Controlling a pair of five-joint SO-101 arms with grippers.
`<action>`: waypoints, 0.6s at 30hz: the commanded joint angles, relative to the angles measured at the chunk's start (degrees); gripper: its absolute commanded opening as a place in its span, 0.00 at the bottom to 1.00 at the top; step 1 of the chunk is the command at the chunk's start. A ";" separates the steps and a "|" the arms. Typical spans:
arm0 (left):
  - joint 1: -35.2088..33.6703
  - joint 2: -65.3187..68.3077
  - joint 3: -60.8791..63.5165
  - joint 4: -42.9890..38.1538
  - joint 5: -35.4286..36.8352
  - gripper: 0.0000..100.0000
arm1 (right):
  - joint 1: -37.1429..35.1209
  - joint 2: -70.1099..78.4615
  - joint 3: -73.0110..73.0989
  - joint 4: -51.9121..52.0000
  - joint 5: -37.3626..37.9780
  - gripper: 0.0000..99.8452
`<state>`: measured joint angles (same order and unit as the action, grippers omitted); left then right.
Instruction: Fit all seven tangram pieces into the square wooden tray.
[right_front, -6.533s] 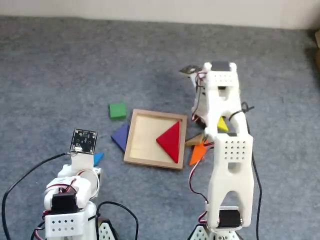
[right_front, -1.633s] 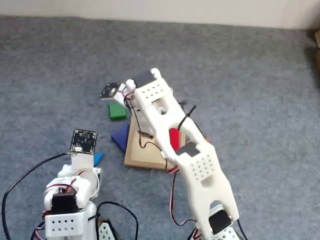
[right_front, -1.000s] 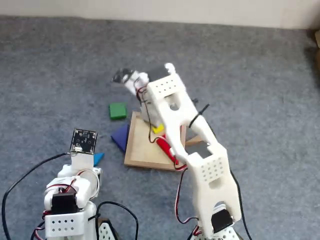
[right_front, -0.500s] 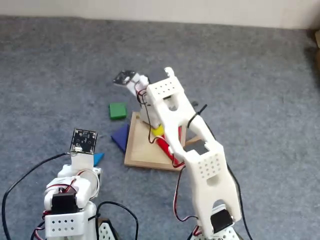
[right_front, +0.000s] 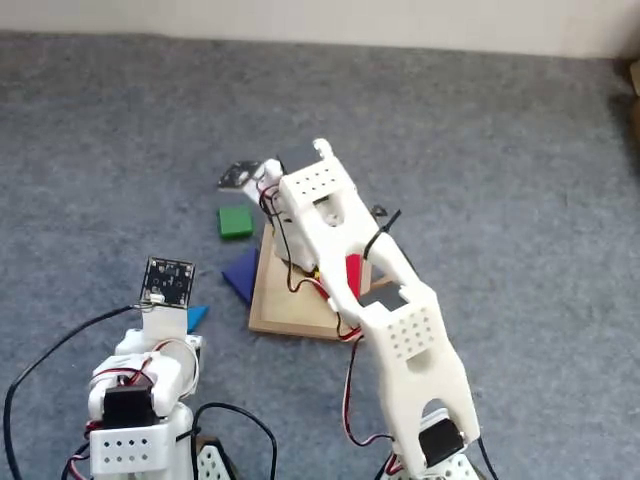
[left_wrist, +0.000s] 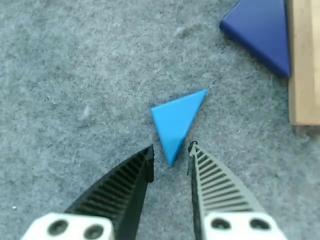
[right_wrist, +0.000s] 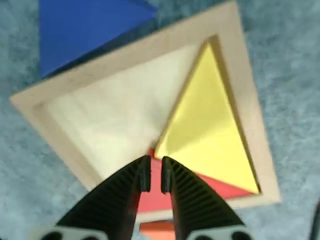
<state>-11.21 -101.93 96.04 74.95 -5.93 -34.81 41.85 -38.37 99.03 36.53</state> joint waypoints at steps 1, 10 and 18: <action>0.84 -0.57 0.92 0.26 -0.53 0.13 | 2.77 -8.57 -6.46 1.89 -2.64 0.04; -8.84 -0.66 -3.38 -3.96 -0.53 0.13 | 8.22 -21.76 6.73 1.80 -10.90 0.04; -12.70 -0.13 -8.66 -12.92 -9.67 0.13 | 15.96 -38.90 28.18 -3.47 -11.16 0.04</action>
<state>-24.22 -101.93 92.88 64.22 -10.24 -21.89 12.22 -16.84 98.95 25.89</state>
